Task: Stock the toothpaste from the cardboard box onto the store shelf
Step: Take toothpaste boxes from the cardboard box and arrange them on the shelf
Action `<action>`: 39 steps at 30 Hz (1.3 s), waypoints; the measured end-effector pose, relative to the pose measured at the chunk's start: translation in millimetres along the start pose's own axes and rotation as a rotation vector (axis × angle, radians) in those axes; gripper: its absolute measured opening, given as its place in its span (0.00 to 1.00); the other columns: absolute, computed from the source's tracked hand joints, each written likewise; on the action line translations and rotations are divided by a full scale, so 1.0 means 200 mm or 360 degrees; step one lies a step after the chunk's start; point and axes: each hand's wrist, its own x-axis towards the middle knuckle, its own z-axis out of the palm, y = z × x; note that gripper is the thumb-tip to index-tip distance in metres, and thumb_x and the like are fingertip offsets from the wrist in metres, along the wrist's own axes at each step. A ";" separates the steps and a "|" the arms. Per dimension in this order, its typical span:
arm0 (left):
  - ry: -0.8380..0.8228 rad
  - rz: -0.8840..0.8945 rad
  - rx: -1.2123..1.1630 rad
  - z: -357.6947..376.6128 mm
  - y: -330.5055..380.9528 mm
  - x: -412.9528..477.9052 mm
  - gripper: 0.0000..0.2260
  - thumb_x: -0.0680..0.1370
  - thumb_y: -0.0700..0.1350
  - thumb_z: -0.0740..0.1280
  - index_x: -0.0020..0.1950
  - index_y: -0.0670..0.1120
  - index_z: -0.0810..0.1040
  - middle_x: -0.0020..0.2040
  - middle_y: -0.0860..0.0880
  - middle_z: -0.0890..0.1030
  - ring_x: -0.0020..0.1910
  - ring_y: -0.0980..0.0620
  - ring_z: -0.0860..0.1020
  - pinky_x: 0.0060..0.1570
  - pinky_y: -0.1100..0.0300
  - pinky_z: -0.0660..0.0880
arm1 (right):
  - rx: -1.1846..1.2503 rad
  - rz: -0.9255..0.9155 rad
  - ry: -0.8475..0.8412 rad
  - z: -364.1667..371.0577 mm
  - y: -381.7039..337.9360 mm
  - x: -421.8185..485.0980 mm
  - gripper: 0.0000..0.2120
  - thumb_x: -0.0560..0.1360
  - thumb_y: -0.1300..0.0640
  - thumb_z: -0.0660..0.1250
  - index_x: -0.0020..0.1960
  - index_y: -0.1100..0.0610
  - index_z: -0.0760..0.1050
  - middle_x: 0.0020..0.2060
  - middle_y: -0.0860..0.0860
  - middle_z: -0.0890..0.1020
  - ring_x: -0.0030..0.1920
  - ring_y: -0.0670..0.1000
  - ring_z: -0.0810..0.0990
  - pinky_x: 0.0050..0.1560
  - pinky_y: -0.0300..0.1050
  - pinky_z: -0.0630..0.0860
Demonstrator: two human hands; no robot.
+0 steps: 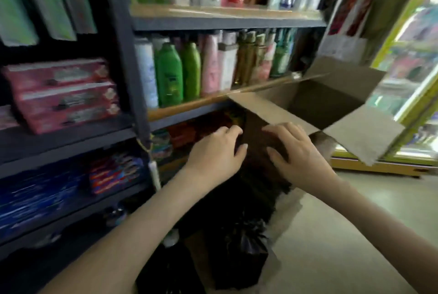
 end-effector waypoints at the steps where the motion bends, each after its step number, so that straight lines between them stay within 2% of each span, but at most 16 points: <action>1: -0.0044 0.0005 0.0002 0.07 0.12 0.08 0.17 0.81 0.55 0.59 0.68 0.51 0.69 0.61 0.50 0.75 0.54 0.47 0.77 0.45 0.54 0.74 | -0.0015 0.0059 -0.0010 -0.08 0.13 -0.07 0.18 0.76 0.61 0.66 0.65 0.57 0.71 0.56 0.52 0.74 0.59 0.51 0.71 0.62 0.45 0.67; 6: -0.0278 0.0019 0.0080 0.30 0.50 0.49 0.20 0.80 0.56 0.59 0.70 0.51 0.68 0.65 0.50 0.72 0.61 0.46 0.74 0.55 0.51 0.74 | -0.0134 0.0229 0.0083 -0.44 0.76 -0.24 0.20 0.74 0.63 0.68 0.65 0.59 0.72 0.55 0.54 0.76 0.56 0.57 0.75 0.59 0.43 0.67; 9: -0.0474 0.0050 0.0127 0.39 0.57 0.71 0.24 0.80 0.58 0.59 0.75 0.52 0.62 0.71 0.51 0.66 0.65 0.47 0.70 0.60 0.51 0.72 | -0.0142 0.0351 0.0110 -0.52 1.07 -0.22 0.22 0.73 0.65 0.69 0.66 0.59 0.71 0.56 0.55 0.75 0.56 0.58 0.75 0.59 0.49 0.69; 14: -0.0724 0.0018 0.0243 0.62 0.54 1.08 0.32 0.79 0.60 0.62 0.78 0.53 0.52 0.78 0.53 0.51 0.76 0.48 0.55 0.70 0.50 0.63 | -0.0091 0.0358 -0.0006 -0.41 1.50 -0.05 0.23 0.76 0.60 0.66 0.70 0.55 0.67 0.58 0.49 0.72 0.60 0.50 0.70 0.59 0.39 0.62; 16: -0.0730 -0.0047 0.0278 0.75 0.51 1.23 0.34 0.78 0.60 0.62 0.79 0.54 0.51 0.79 0.52 0.47 0.77 0.46 0.50 0.72 0.47 0.61 | -0.0083 0.0281 -0.0083 -0.33 1.66 0.06 0.23 0.77 0.60 0.66 0.70 0.55 0.66 0.59 0.50 0.72 0.60 0.50 0.70 0.59 0.40 0.64; 19: -0.0625 -0.0101 0.0387 0.89 0.46 1.47 0.34 0.78 0.61 0.63 0.79 0.55 0.50 0.79 0.51 0.42 0.78 0.45 0.47 0.72 0.46 0.58 | -0.0057 0.0183 -0.0188 -0.25 1.90 0.26 0.23 0.76 0.61 0.67 0.70 0.56 0.67 0.59 0.52 0.72 0.59 0.52 0.70 0.61 0.47 0.70; 21: -0.0549 -0.0133 0.0490 0.95 0.41 1.62 0.35 0.77 0.61 0.62 0.79 0.55 0.49 0.79 0.49 0.37 0.78 0.44 0.46 0.72 0.46 0.56 | -0.0037 0.0146 -0.0279 -0.20 2.03 0.40 0.24 0.77 0.59 0.66 0.71 0.55 0.66 0.61 0.52 0.71 0.61 0.52 0.68 0.64 0.50 0.69; 25: -0.0387 -0.0193 0.0656 1.05 0.30 1.82 0.39 0.76 0.61 0.64 0.79 0.56 0.46 0.72 0.48 0.22 0.77 0.39 0.40 0.73 0.38 0.51 | 0.0004 0.0046 -0.0445 -0.10 2.24 0.64 0.26 0.78 0.57 0.65 0.74 0.55 0.61 0.65 0.51 0.69 0.64 0.51 0.66 0.67 0.46 0.65; 28: -0.0315 -0.0204 0.0732 1.11 0.23 1.90 0.39 0.76 0.59 0.66 0.79 0.56 0.45 0.72 0.48 0.22 0.76 0.38 0.35 0.73 0.35 0.49 | 0.0059 -0.0098 -0.0547 0.02 2.36 0.78 0.28 0.78 0.56 0.65 0.74 0.57 0.59 0.65 0.53 0.69 0.64 0.52 0.66 0.66 0.43 0.62; 33: -0.0427 -0.0605 0.0925 1.19 0.15 1.88 0.41 0.75 0.63 0.64 0.79 0.56 0.42 0.75 0.45 0.26 0.76 0.35 0.36 0.73 0.37 0.41 | 0.0132 -0.0371 -0.0894 0.26 2.51 0.98 0.32 0.78 0.56 0.65 0.76 0.58 0.53 0.69 0.55 0.65 0.69 0.55 0.62 0.68 0.44 0.59; 39: -0.0372 -0.0887 0.0972 1.26 0.17 1.83 0.42 0.75 0.66 0.61 0.79 0.55 0.40 0.75 0.45 0.27 0.76 0.42 0.32 0.74 0.41 0.37 | 0.0165 -0.0610 -0.1188 0.51 2.60 1.10 0.32 0.78 0.56 0.65 0.76 0.57 0.53 0.69 0.55 0.65 0.69 0.55 0.61 0.68 0.48 0.62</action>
